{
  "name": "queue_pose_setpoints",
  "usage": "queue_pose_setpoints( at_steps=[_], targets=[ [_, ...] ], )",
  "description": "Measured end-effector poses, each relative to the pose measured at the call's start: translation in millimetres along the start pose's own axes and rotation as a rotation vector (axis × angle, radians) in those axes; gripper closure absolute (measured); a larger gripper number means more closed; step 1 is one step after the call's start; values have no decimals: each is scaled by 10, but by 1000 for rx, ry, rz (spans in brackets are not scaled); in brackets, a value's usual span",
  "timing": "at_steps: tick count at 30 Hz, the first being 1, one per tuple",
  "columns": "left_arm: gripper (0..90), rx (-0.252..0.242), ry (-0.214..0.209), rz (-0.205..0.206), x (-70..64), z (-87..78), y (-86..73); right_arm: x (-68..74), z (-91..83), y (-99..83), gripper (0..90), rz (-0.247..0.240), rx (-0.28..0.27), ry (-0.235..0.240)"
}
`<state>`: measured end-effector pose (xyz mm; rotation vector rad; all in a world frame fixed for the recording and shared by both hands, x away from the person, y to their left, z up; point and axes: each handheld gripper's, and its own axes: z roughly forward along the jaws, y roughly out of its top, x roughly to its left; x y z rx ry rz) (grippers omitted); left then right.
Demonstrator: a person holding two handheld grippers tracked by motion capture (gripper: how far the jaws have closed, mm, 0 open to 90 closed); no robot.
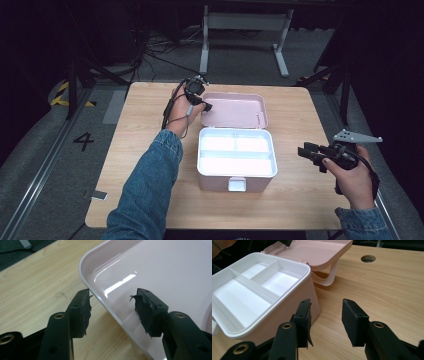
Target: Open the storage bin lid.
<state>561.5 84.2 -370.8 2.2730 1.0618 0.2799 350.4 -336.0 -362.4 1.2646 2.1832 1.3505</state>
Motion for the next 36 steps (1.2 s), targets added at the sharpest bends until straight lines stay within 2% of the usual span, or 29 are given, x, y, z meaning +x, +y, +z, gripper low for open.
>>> queue_pose_setpoints(
  at_steps=[10,12,15,26,33,34,35,36],
  targets=[
    [448,-10,-8,-6,-3,-2,-40,4,6,1,592,3,1,1],
    [417,-24,-18,-8,-17,-44,-31,0,7,5,585,2,-2,-2],
    [385,-59,0,-2,-43,-132,-16,-10,17,18,574,0,-5,-3],
    [349,-162,-25,77,-284,-773,-50,-56,136,150,560,-3,3,20],
    [349,-189,-32,132,-403,-1258,-301,-89,205,241,529,-4,17,42],
    [352,-189,-32,132,-403,-1258,-301,-89,205,241,529,-4,17,42],
    [352,-194,-39,131,-420,-1328,-356,-98,220,251,506,1,31,43],
    [353,-188,-44,134,-443,-1413,-428,-122,249,260,498,-14,55,28]
  ],
)
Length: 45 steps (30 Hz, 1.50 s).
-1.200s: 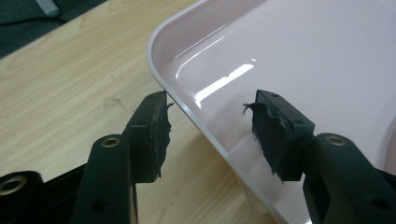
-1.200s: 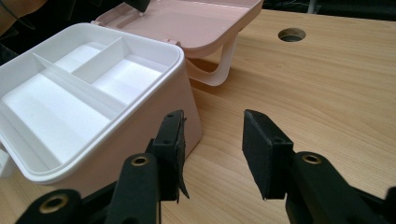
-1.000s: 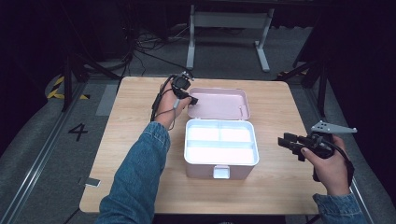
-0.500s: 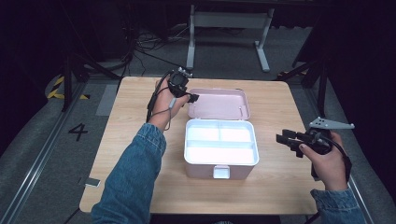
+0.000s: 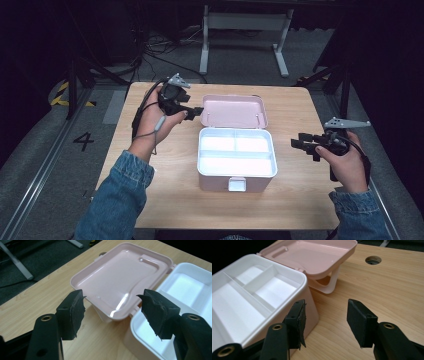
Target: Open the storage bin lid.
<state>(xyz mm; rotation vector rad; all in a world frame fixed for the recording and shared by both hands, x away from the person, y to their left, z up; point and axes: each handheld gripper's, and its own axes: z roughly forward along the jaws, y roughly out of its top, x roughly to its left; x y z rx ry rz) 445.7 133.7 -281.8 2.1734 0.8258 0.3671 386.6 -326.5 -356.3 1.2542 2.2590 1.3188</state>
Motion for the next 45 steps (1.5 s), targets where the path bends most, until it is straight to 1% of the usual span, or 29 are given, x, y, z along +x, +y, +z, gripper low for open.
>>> queue_pose_setpoints(
  at_steps=[1,4,5,6,10,11,12,13,14,17,19,20,23,26,27,28,29,30,32,34,35,37,39,40,41,42,43,44,45],
  targets=[
    [356,0,0,0,0,0,0,0,0,0,498,0,0,0],
    [359,4,0,-2,-48,-175,-103,-21,11,15,475,-12,14,-11],
    [359,14,4,0,-58,-225,-138,-25,6,18,468,-13,16,-11],
    [359,18,10,-3,-72,-268,-180,-37,1,20,460,-18,17,-14],
    [351,59,46,-4,-102,-433,-371,-90,-27,10,456,-12,29,-30],
    [349,61,53,-4,-101,-453,-407,-101,-32,5,455,-8,31,-33],
    [347,73,66,-19,-111,-478,-452,-111,-35,2,455,-8,33,-37],
    [345,85,94,-19,-123,-499,-508,-123,-38,-2,453,-7,35,-43],
    [343,93,106,-24,-134,-510,-541,-137,-41,-6,450,-5,38,-50],
    [341,106,104,-33,-145,-541,-677,-170,-41,-21,444,-6,49,-62],
    [340,104,110,-50,-135,-564,-802,-196,-42,-38,440,-5,61,-70],
    [338,104,110,-50,-135,-564,-802,-196,-42,-38,440,-5,61,-70],
    [332,100,102,-68,-104,-584,-952,-216,-48,-55,438,-2,68,-74],
    [333,110,103,-78,-60,-586,-1090,-234,-50,-73,436,-3,72,-75],
    [332,116,103,-95,-50,-581,-1140,-241,-52,-82,436,-4,80,-76],
    [332,116,99,-105,-31,-566,-1188,-246,-51,-89,436,-4,86,-72],
    [330,127,101,-110,-13,-554,-1225,-249,-51,-97,435,-1,89,-59],
    [330,134,100,-120,-7,-544,-1251,-249,-51,-97,435,-1,89,-59],
    [320,136,112,-113,24,-530,-1324,-254,-50,-101,427,1,95,-61],
    [314,136,104,-131,60,-501,-1412,-265,-50,-108,423,-2,102,-60],
    [310,145,99,-151,68,-491,-1442,-271,-50,-113,420,2,103,-61],
    [301,162,105,-167,110,-463,-1519,-288,-53,-123,415,0,108,-67],
    [295,164,121,-181,150,-432,-1590,-304,-50,-134,412,-2,110,-70],
    [287,156,120,-202,187,-407,-1645,-321,-42,-145,410,-6,113,-66],
    [281,139,117,-203,216,-385,-1678,-327,-35,-149,410,-11,115,-65],
    [276,130,112,-216,234,-364,-1710,-334,-27,-153,409,-18,120,-68],
    [275,130,112,-216,234,-364,-1710,-342,-16,-158,408,-30,128,-75],
    [273,142,105,-223,284,-333,-1765,-348,-4,-163,405,-39,138,-84],
    [271,142,105,-223,284,-333,-1765,-348,-4,-163,405,-39,138,-84]
  ],
)
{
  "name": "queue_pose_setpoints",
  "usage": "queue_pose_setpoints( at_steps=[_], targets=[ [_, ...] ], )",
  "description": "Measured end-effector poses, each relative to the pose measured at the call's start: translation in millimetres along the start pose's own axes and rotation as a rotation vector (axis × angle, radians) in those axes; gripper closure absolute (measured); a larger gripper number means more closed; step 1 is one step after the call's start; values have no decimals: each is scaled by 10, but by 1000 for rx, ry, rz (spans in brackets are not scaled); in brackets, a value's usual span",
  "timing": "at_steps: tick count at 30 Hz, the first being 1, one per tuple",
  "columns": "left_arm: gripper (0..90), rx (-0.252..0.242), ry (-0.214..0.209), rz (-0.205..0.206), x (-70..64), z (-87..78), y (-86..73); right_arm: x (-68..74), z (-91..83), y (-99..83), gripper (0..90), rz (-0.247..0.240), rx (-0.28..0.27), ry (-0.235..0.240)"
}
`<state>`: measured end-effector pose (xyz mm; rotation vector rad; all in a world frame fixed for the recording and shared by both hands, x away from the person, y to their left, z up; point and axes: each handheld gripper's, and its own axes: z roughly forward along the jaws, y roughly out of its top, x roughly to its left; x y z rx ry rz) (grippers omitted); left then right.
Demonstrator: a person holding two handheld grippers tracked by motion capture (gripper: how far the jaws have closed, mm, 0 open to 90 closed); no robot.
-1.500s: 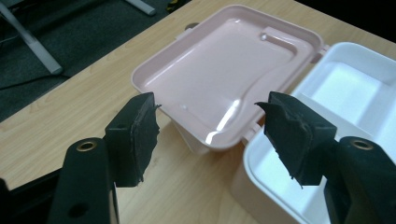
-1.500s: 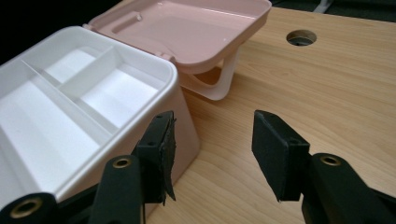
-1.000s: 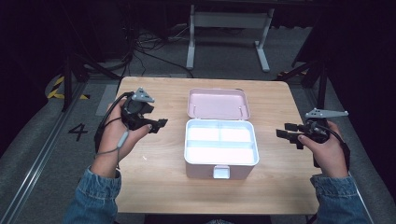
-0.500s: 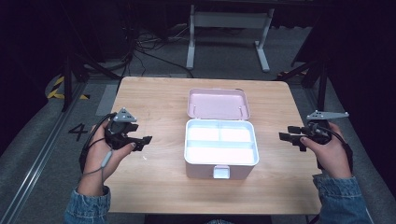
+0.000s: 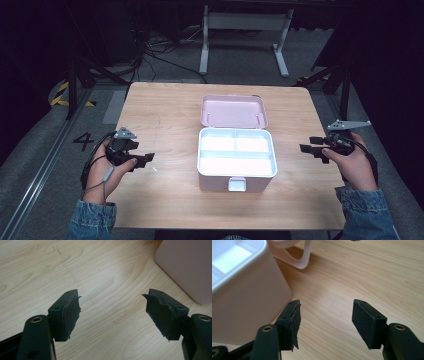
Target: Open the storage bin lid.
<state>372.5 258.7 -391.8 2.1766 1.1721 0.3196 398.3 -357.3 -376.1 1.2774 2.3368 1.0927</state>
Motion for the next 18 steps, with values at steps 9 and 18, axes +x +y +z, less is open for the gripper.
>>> queue_pose_setpoints(
  at_steps=[9,18],
  targets=[
    [248,91,97,54,124,219,-111,-136,192,-119,395,-17,76,-37],
    [231,128,37,29,92,305,-117,-188,303,-192,366,-2,98,-46]
  ],
)
